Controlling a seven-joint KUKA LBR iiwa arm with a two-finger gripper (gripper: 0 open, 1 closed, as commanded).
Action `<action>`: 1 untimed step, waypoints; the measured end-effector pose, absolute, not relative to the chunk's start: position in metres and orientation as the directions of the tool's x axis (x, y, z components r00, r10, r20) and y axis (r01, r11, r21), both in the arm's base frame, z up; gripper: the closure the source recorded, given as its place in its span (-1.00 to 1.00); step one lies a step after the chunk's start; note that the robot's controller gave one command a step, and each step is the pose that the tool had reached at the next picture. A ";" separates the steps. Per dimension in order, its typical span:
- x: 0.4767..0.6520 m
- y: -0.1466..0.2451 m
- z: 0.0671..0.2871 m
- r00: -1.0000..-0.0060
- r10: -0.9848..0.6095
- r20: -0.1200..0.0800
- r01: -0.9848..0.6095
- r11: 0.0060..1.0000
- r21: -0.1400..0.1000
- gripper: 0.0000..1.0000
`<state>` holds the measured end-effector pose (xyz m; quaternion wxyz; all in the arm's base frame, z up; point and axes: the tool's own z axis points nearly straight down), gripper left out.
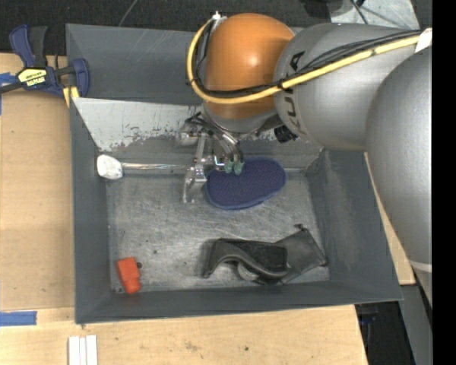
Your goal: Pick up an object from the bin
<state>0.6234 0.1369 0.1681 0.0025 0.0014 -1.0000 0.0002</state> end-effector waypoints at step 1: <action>0.615 0.087 0.129 -0.982 -0.186 0.001 -0.186 0.982 -0.002 -1.00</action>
Offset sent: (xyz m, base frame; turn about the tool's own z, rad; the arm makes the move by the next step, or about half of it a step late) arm -0.0084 -0.0472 -0.0386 -0.1878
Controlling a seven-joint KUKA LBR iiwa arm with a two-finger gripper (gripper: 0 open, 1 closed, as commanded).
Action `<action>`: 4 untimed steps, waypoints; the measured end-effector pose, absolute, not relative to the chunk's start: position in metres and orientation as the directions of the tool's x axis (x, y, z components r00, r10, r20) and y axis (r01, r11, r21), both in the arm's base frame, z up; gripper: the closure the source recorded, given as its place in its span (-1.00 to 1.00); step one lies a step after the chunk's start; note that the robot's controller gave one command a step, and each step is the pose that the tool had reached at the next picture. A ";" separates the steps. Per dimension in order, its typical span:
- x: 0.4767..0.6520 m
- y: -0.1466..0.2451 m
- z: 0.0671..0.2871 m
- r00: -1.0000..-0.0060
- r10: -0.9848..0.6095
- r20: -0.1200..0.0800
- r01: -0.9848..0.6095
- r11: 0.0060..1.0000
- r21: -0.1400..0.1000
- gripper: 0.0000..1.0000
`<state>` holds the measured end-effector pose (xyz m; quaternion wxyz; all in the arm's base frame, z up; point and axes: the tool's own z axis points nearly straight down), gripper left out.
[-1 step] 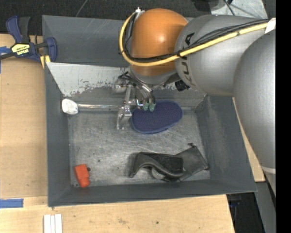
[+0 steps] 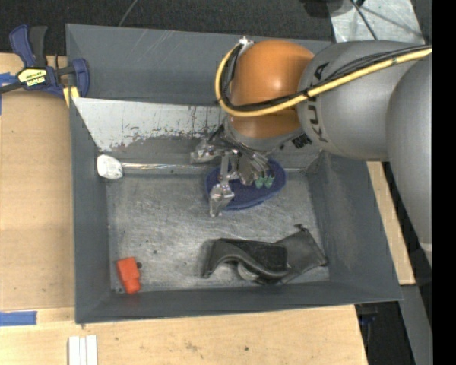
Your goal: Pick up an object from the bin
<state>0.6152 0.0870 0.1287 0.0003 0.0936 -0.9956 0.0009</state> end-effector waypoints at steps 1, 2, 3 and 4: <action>0.620 0.011 0.106 -0.966 -0.258 0.000 -0.258 0.966 -0.003 -1.00; 0.621 0.017 0.108 -0.965 -0.261 -0.004 -0.261 0.965 0.000 1.00; 0.621 0.017 0.107 -0.965 -0.261 -0.003 -0.261 0.965 0.000 -1.00; 0.603 -0.032 0.079 -1.000 -0.022 -0.012 -0.022 1.000 0.006 -1.00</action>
Offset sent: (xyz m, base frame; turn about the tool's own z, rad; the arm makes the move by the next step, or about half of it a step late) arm 0.0045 -0.0697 -0.0226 -0.0800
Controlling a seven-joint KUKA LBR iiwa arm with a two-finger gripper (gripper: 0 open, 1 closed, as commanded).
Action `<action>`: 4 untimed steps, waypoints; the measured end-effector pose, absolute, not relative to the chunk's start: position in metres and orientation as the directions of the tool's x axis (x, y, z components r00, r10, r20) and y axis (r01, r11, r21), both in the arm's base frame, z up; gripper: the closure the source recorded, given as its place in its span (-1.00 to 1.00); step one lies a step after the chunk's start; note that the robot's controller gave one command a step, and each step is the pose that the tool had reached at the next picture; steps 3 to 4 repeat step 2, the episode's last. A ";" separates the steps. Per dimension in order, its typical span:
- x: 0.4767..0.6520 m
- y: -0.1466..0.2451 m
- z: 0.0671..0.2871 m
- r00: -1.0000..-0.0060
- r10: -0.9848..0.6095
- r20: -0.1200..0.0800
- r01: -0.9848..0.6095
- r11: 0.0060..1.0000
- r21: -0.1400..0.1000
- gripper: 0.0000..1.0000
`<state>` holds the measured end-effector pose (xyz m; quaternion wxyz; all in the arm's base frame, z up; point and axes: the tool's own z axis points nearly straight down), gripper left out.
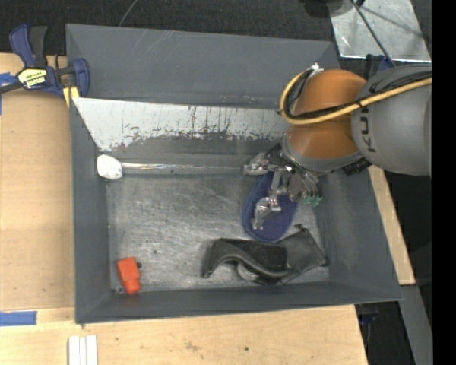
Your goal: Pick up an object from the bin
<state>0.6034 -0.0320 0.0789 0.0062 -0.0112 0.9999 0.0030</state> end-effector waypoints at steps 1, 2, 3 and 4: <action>0.603 -0.034 0.081 -1.000 -0.025 -0.007 -0.025 1.000 0.002 1.00; 0.571 -0.088 0.214 -0.981 -0.195 -0.011 -0.195 0.981 -0.005 1.00; 0.571 -0.088 0.214 -0.981 -0.195 -0.011 -0.195 0.981 -0.005 1.00; 0.571 -0.088 0.214 -0.981 -0.195 -0.011 -0.195 0.981 -0.005 1.00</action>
Offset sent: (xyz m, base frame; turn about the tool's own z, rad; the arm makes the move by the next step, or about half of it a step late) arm 0.0000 0.0000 0.0000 0.0000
